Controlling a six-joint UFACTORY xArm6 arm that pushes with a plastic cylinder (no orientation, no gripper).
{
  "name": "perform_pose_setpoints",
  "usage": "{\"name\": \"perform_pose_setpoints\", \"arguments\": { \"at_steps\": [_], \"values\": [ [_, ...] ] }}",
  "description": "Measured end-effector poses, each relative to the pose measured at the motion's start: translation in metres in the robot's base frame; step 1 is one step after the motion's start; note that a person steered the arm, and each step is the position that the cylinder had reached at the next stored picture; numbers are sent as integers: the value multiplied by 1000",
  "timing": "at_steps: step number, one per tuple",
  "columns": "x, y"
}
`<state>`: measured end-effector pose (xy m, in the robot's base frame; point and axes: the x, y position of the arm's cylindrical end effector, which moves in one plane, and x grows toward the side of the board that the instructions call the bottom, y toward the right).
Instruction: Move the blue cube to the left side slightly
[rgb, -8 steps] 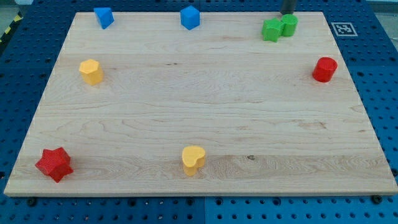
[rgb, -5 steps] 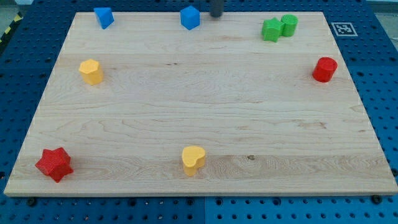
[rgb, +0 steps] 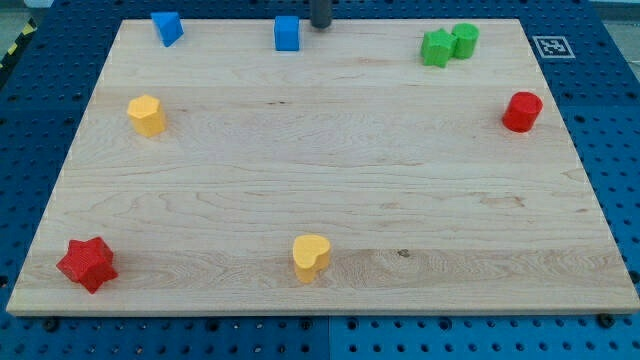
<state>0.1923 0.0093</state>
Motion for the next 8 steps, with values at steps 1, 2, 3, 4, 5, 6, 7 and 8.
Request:
{"name": "perform_pose_setpoints", "arguments": {
  "at_steps": [1, 2, 3, 4, 5, 6, 7, 8],
  "values": [
    [13, -14],
    [38, -40],
    [41, -55],
    [41, -79],
    [41, -101],
    [49, -104],
    [89, -100],
    [96, -132]
  ]
}}
